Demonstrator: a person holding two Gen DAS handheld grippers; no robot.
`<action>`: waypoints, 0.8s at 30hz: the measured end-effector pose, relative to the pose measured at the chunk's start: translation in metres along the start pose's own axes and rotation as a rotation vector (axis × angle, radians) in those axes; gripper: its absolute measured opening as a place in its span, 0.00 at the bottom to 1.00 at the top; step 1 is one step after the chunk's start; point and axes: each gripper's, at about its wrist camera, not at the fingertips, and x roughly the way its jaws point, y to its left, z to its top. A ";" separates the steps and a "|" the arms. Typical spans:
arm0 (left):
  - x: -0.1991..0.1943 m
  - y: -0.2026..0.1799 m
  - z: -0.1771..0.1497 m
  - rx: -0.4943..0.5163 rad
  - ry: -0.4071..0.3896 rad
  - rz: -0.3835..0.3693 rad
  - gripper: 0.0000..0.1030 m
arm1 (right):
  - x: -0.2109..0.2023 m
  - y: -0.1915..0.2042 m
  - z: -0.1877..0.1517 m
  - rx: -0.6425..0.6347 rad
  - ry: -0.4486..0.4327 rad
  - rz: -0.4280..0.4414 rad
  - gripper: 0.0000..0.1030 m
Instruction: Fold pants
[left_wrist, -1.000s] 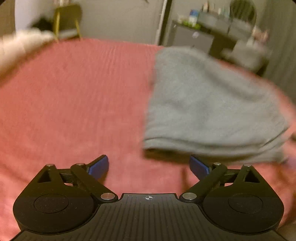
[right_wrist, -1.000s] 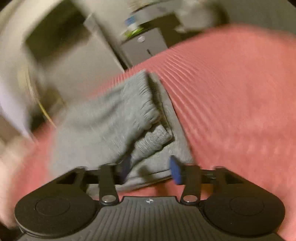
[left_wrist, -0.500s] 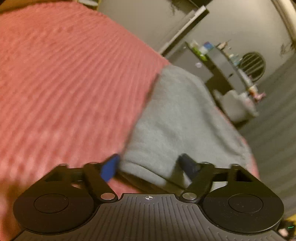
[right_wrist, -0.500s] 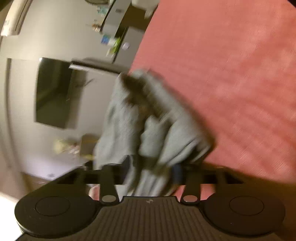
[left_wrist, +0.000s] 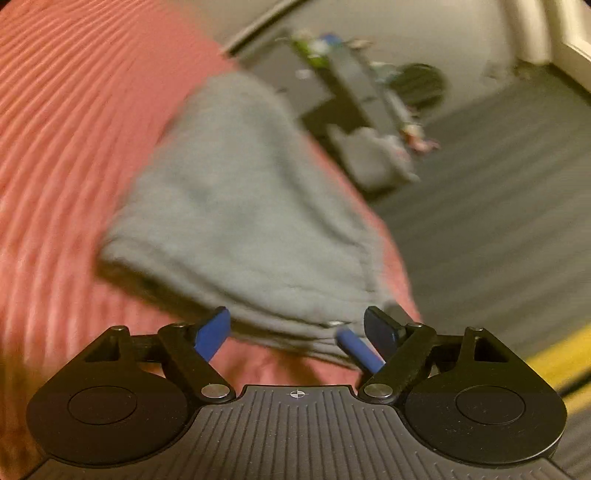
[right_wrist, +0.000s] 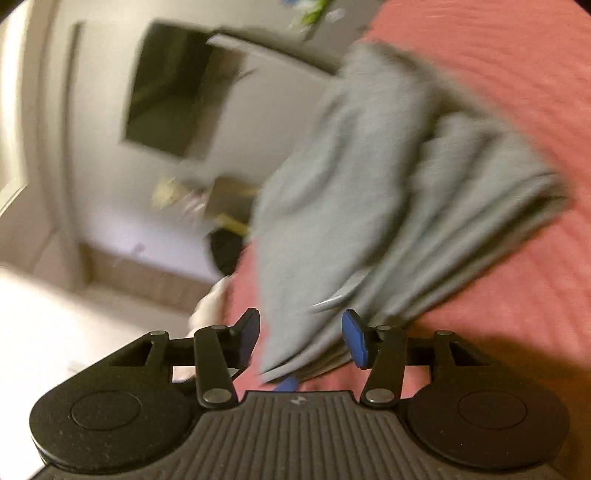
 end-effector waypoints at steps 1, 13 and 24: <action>0.000 -0.006 0.002 0.043 -0.039 0.011 0.87 | -0.001 0.007 0.002 -0.035 -0.032 -0.005 0.49; 0.047 0.004 0.000 0.388 -0.182 0.592 1.00 | 0.017 0.002 0.027 -0.309 -0.190 -0.460 0.00; 0.000 -0.003 -0.009 0.336 -0.191 0.681 1.00 | -0.039 0.047 -0.025 -0.390 -0.240 -0.592 0.90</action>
